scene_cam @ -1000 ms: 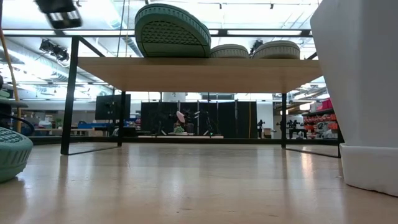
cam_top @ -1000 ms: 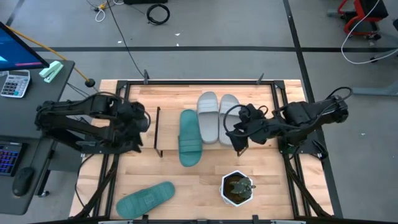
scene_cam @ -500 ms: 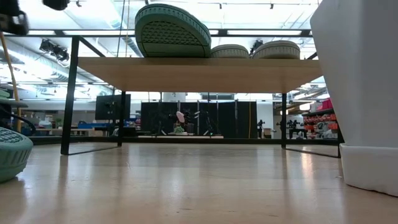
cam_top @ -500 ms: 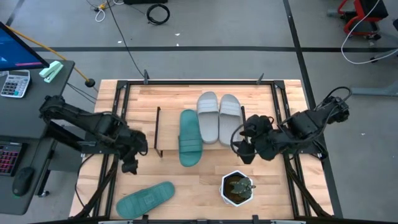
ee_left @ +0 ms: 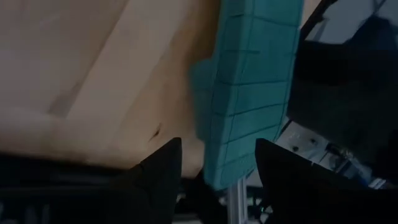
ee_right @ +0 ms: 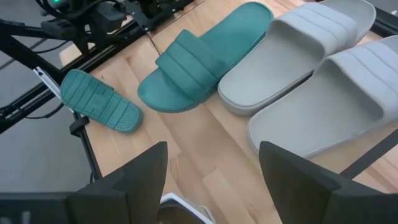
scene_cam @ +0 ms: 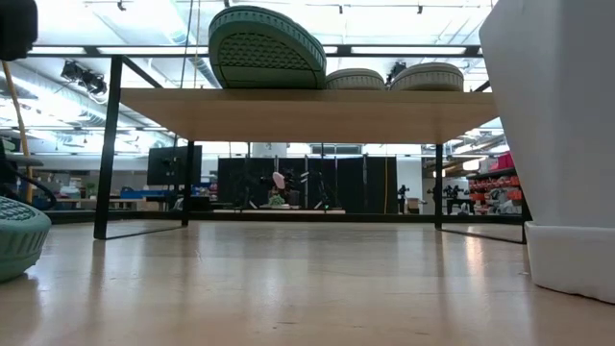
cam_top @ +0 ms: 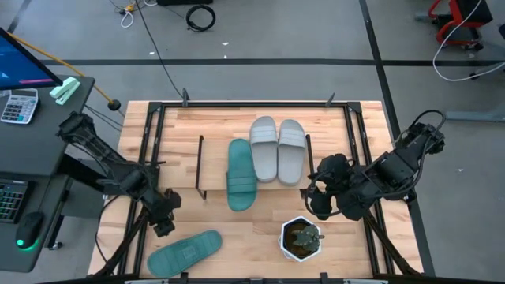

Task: Pick and place slides into the shelf
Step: Put the green slide on the shelf

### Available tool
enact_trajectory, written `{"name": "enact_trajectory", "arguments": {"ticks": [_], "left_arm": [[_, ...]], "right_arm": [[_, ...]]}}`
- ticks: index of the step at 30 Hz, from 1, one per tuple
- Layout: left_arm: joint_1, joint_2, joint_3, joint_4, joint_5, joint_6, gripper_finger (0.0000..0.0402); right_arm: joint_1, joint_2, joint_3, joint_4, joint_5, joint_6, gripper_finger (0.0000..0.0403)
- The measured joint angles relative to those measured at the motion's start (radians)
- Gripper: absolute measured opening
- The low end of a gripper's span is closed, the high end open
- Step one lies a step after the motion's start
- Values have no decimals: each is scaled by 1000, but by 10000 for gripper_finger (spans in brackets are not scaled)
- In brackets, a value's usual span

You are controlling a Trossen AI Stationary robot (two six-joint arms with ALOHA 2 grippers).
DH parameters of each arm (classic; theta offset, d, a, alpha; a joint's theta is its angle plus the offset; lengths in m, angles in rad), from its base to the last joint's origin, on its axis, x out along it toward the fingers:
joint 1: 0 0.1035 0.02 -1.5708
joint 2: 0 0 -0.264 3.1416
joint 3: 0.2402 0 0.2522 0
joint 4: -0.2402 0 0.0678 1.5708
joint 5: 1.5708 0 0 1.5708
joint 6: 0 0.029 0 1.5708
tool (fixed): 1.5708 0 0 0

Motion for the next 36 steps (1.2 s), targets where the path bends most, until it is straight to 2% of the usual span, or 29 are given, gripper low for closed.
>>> {"name": "enact_trajectory", "arguments": {"ticks": [3, 7, 12, 15, 23, 29, 36], "left_arm": [[-48, 0, -29, 77, -50, -74, 219], [-91, 0, -74, 167, -65, -153, 233], [-123, 0, -154, 357, -101, -209, 256], [-130, 0, -198, 392, -101, -232, 268], [-178, 1, -289, 423, -100, -233, 282], [-219, 1, -333, 598, -101, -231, 282], [-242, 1, -335, 581, -104, -157, 282]], "right_arm": [[6, 0, 0, 0, 0, 9, 261], [7, 0, 0, 5, 0, 13, 261], [7, 0, 0, 24, -4, 35, 261], [14, 0, 0, 31, -3, 64, 261], [15, 0, 0, 35, 2, 146, 261], [15, 11, 0, 67, 1, 173, 261], [11, 57, 0, 130, -2, 221, 261]]}}
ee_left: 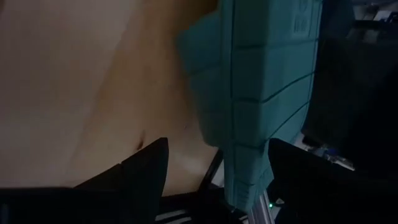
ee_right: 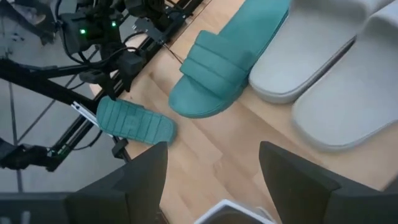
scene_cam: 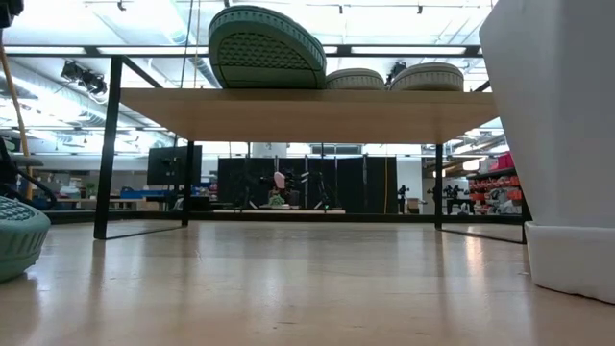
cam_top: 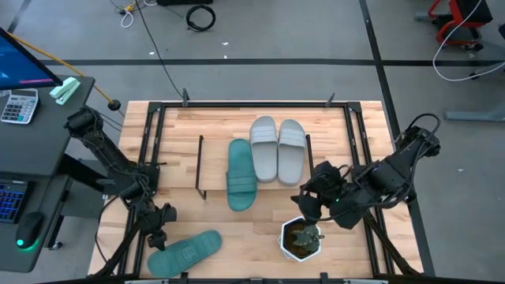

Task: Pick and place slides into the shelf
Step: Put the green slide on the shelf

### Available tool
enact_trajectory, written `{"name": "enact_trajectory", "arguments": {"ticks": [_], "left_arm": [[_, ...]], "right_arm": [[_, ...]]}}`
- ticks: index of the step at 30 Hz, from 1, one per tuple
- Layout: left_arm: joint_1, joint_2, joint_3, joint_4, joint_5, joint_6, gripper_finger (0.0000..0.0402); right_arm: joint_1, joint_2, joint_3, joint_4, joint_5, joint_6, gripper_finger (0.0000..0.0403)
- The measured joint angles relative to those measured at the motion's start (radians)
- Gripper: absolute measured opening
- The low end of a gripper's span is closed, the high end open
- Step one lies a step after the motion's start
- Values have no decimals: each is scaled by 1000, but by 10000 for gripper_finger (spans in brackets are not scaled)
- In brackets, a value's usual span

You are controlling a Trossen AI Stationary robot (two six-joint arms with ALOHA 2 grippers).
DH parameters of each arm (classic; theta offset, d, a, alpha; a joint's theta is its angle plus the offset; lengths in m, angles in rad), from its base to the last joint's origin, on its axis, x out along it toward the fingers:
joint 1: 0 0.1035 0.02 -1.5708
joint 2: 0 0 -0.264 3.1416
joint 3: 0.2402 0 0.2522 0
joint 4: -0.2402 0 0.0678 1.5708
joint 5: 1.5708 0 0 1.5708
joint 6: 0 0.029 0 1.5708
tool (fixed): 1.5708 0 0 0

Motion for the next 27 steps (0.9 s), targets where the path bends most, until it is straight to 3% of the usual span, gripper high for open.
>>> {"name": "enact_trajectory", "arguments": {"ticks": [6, 15, 27], "left_arm": [[0, 1, 0, -6, -7, 25, 285], [0, 6, 0, 27, 7, 11, 333], [1, 76, 0, 101, 11, 31, 339]], "right_arm": [[0, 97, 0, 124, -50, 11, 261], [0, 221, 0, 320, -130, 34, 261], [2, 192, -1, 342, -134, 12, 261]]}}
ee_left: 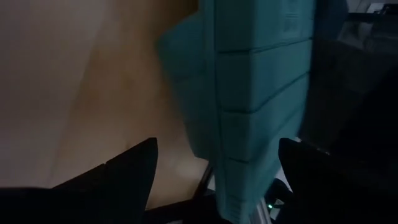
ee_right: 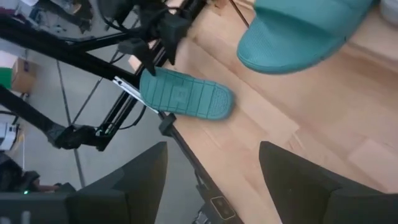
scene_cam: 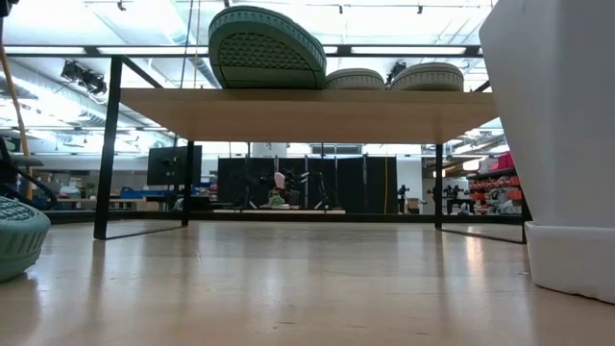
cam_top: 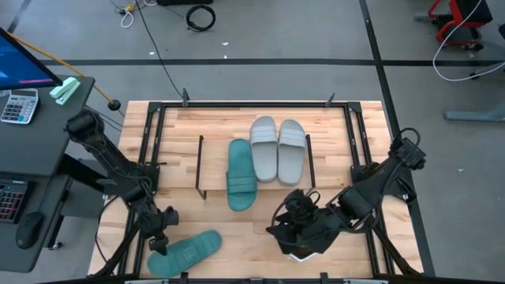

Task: Pick and place slides into the shelf
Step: Put the green slide on the shelf

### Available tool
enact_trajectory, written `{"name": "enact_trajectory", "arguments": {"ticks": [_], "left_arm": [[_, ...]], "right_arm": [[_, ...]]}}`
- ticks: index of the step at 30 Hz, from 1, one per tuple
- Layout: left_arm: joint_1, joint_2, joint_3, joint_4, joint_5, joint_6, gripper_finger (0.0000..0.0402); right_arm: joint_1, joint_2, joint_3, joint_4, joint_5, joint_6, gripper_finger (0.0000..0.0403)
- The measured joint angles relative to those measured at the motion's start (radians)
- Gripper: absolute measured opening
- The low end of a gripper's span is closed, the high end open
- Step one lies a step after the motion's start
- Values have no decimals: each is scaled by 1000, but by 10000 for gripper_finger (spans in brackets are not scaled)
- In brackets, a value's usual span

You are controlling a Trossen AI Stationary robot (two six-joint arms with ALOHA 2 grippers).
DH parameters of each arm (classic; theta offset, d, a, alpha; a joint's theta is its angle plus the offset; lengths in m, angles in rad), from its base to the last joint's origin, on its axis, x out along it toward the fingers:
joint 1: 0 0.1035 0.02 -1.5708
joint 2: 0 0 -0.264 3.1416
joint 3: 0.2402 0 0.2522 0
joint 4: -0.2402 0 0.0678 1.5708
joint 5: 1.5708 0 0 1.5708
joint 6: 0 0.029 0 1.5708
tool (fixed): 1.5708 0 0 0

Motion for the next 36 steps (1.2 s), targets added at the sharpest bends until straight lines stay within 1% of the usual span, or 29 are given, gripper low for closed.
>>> {"name": "enact_trajectory", "arguments": {"ticks": [4, 8, 13, 16, 19, 22, 25, 27, 29, 30, 33, 36], "left_arm": [[-1, 61, 0, 43, 12, -1, 339], [-2, 117, 0, 87, 21, -6, 339], [-2, 180, 0, 131, 45, -32, 339], [1, 201, 2, 155, 45, -48, 338], [12, 203, 2, 163, 50, -59, 337], [24, 202, 1, 173, 52, -77, 337], [38, 202, 1, 179, 56, -81, 337], [47, 202, 1, 178, 67, -81, 337], [55, 202, 1, 178, 75, -81, 337], [60, 202, 1, 178, 77, -81, 337], [71, 202, 1, 186, 81, -81, 337], [80, 202, 1, 194, 94, -82, 337]], "right_arm": [[-9, -32, 0, -10, 3, -90, 261], [-28, -72, 0, -60, 35, -159, 261], [-43, -143, 0, -37, 48, -295, 261], [-13, -172, 0, 3, 23, -379, 257], [22, -176, 17, 10, -15, -403, 248], [50, -132, 104, 13, -40, -467, 239], [65, -37, 266, -26, -51, -568, 235], [67, 36, 416, -117, -51, -621, 234], [79, 107, 566, -260, -47, -639, 233], [84, 140, 620, -335, -38, -639, 232], [105, 137, 538, -327, -50, -610, 230], [115, 159, 519, -354, -70, -593, 226]]}}
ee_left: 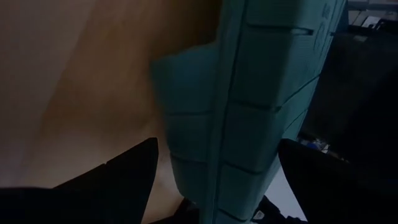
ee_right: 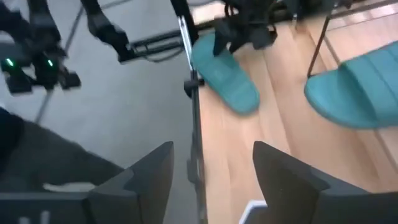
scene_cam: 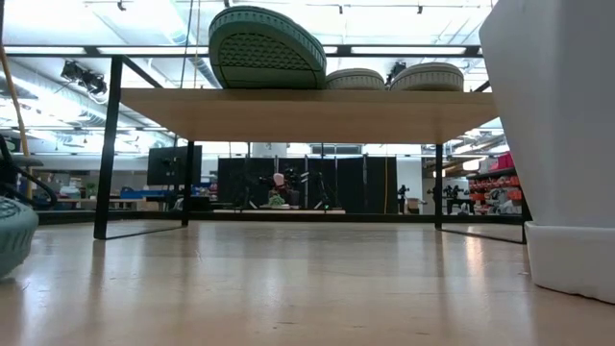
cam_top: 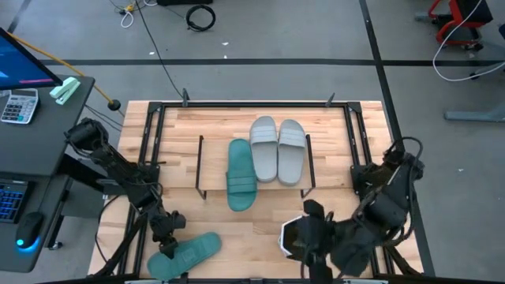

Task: Pick and place slides into the shelf
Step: Put the green slide on the shelf

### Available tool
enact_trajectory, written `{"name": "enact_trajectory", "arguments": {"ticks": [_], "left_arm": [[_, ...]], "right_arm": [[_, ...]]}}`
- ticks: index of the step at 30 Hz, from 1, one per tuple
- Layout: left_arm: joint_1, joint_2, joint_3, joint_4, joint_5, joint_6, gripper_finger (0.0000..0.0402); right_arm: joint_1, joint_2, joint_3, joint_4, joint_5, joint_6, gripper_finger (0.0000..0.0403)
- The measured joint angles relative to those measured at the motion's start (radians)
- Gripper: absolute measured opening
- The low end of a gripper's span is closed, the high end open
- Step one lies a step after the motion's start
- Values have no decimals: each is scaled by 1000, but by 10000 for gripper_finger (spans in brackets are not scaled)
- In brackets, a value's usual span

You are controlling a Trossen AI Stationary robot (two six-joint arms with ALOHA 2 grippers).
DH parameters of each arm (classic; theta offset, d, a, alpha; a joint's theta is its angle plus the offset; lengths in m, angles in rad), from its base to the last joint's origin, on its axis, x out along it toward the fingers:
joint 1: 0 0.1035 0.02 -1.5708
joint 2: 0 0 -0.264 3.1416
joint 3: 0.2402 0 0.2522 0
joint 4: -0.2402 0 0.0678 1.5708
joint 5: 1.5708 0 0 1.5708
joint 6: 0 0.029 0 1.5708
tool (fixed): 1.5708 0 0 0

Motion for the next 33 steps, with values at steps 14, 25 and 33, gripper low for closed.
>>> {"name": "enact_trajectory", "arguments": {"ticks": [14, 25, 33], "left_arm": [[12, 1, -2, 0, 51, 59, 264], [9, -8, 0, 55, 54, 119, 111], [9, -98, 112, 64, 51, 157, 107]], "right_arm": [[-30, 72, 0, -2, 67, 47, 202], [-30, 56, 0, 10, 104, 52, 177], [-30, 48, 0, 12, 107, 55, 170]]}}
